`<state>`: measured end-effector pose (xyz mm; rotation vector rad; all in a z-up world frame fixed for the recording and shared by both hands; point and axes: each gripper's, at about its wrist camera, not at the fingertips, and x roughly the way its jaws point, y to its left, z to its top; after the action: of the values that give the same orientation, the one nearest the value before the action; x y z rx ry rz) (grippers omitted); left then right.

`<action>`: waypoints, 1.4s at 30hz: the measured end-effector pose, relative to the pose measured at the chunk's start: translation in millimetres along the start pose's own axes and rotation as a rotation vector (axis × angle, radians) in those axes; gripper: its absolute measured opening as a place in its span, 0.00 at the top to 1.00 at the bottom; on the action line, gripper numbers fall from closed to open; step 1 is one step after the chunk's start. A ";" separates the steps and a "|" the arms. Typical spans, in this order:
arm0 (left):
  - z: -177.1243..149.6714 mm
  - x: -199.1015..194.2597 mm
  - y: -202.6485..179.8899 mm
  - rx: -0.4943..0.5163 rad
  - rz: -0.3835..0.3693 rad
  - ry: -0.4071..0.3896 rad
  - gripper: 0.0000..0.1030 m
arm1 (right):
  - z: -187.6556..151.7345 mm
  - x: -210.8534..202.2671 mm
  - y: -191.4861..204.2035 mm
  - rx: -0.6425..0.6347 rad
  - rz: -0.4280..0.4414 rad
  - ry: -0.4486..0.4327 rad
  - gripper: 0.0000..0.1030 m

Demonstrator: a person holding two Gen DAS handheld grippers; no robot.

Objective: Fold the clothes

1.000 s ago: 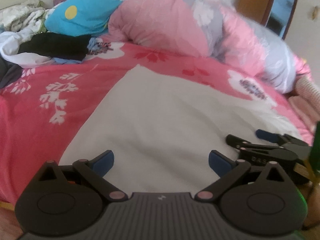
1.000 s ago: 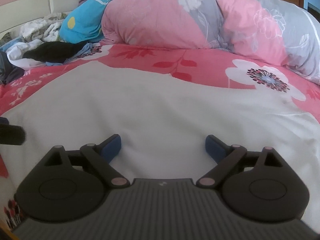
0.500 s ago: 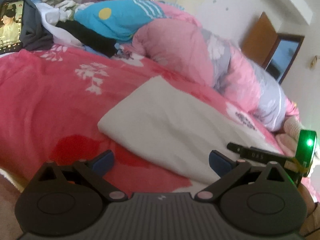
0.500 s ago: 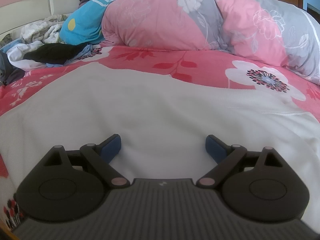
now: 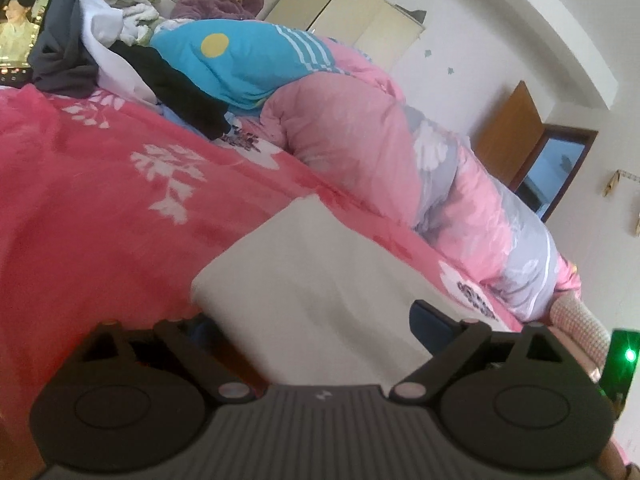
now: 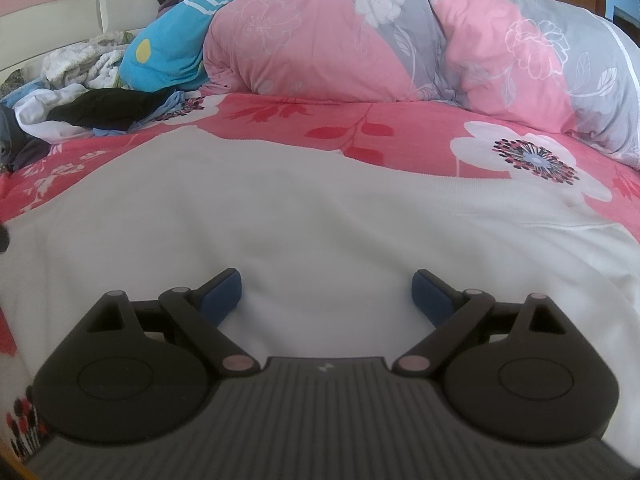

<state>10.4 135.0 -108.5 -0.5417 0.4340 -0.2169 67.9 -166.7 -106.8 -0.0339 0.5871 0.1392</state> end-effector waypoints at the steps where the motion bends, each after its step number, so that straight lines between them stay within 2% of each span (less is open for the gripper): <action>1: 1.2 3.6 0.4 -0.006 -0.003 -0.005 0.08 | 0.1 0.0 0.0 0.000 0.000 0.000 0.09; 9: 11.9 32.6 0.1 -0.045 -0.014 -0.020 0.10 | 1.2 1.6 -1.1 -0.002 0.004 -0.001 0.07; 15: 18.2 50.4 -3.0 -0.054 -0.006 0.008 0.16 | 1.0 2.7 -2.4 0.002 0.008 -0.005 0.07; 20: 19.1 49.7 0.0 -0.095 -0.022 0.025 0.26 | 1.2 2.6 -3.4 0.007 0.013 -0.006 0.07; 24: 17.9 53.9 -3.7 -0.078 0.000 0.029 0.26 | 0.5 1.8 -3.6 0.009 0.016 -0.008 0.07; 25: 18.5 55.9 -4.8 -0.075 0.016 0.031 0.30 | 0.4 1.8 -3.7 0.010 0.016 -0.008 0.07; 27: 20.4 60.1 -6.4 -0.073 0.055 0.038 0.47 | 0.3 1.7 -3.8 0.011 0.016 -0.009 0.06; 29: 23.4 63.7 -5.9 -0.076 0.090 0.053 0.73 | 0.0 1.2 -3.6 0.012 0.017 -0.009 0.06; 35: 35.8 58.4 -26.9 -0.026 0.074 0.035 0.84 | 0.1 1.0 -3.0 0.013 0.017 -0.012 0.07; 42: 49.3 49.9 -68.9 0.082 0.025 -0.008 0.85 | 2.0 -11.3 -10.1 0.055 0.021 -0.038 0.07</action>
<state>71.0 84.0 -50.3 -0.4568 0.4224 -0.2079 61.1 -178.0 -99.0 0.0279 0.5536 0.1442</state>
